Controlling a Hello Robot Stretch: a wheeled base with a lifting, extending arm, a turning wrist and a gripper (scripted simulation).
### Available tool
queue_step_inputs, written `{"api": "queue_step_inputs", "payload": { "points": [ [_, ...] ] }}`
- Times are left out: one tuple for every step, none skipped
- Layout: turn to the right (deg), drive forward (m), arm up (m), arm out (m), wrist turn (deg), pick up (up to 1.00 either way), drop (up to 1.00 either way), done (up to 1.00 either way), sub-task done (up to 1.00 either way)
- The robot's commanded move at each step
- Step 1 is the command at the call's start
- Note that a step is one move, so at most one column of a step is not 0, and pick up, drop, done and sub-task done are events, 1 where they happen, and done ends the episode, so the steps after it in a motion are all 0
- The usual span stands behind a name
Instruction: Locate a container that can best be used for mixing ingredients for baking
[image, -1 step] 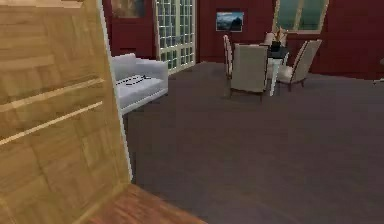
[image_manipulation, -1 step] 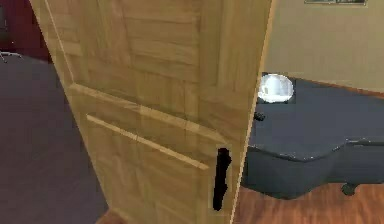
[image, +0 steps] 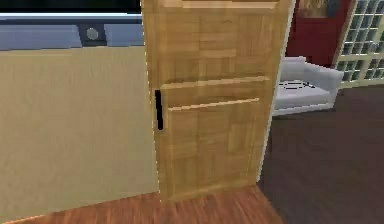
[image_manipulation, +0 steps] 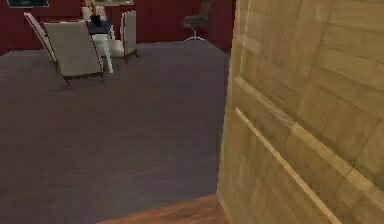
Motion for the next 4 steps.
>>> {"api": "queue_step_inputs", "payload": {
  "points": [
    [-15.0, 0.00, 0.00, 0.00, 0.0, 0.00, 0.00, 0.00, 0.00],
    [0.0, 0.05, 0.00, 0.00, 0.0, 0.00, 0.00, 0.00, 0.00],
    [45.0, 0.00, 0.00, 0.00, 0.0, 0.00, 0.00, 0.00, 0.00],
    [42.0, 0.00, 0.00, 0.00, 0.0, 0.00, 0.00, 0.00, 0.00]
  ]
}}
